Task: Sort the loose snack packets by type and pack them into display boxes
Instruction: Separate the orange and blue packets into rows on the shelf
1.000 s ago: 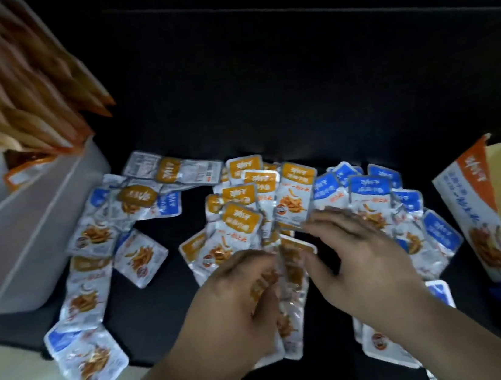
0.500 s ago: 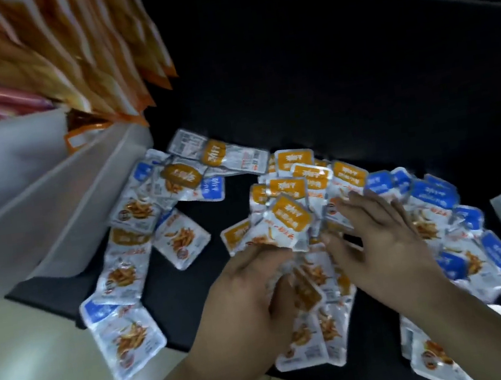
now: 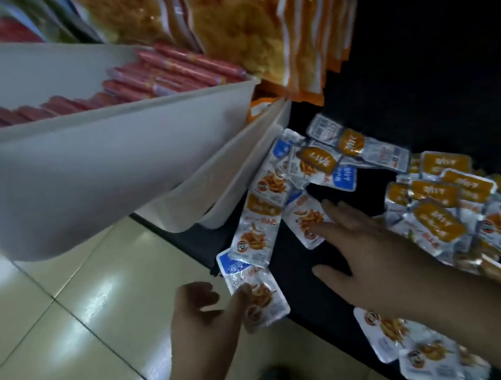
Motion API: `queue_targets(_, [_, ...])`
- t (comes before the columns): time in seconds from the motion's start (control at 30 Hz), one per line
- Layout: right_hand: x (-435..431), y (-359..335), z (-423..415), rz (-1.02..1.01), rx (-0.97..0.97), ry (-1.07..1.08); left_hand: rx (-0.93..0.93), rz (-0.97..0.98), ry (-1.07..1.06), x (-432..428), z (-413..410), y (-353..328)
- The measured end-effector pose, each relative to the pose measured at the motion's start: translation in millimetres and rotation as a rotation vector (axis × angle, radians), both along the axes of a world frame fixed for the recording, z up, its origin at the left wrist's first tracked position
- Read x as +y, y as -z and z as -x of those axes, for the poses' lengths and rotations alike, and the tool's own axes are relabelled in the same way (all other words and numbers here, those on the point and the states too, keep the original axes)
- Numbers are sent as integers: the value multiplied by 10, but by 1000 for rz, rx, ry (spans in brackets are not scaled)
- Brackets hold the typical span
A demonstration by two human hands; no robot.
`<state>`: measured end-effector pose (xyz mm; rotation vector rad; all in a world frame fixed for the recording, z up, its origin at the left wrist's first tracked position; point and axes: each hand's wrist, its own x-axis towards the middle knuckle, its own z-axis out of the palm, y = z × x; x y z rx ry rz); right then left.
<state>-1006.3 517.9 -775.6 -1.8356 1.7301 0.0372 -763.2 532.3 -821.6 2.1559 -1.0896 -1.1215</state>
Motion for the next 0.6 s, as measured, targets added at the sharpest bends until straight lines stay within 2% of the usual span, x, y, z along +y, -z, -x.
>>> queue_targets(0.07, [-157,133,-91,18,106,-96,133,-127,-60,-53,53,20])
queue_targets(0.2, [-184,299,-258,-63,194,-120,327,-93,-164,-55,157,12])
queue_targets(0.27, [-74,270,-311,-66,205,-134,344,-85,-177,-30,140,-52])
queue_targets(0.37, [174,262,-325,-51,80,-112,294,-55,-186,93,99,-183])
queue_targets(0.47, [341,380,-251,151,-120,48,355,30,-161,201,109,-362])
queue_targets(0.53, [342,440,-191,262,-162,191,442,4,-73,175,172,-416])
queue_targets(0.6, [267,442,-145,253,-125,278,523,-75,-30,109,263,-416])
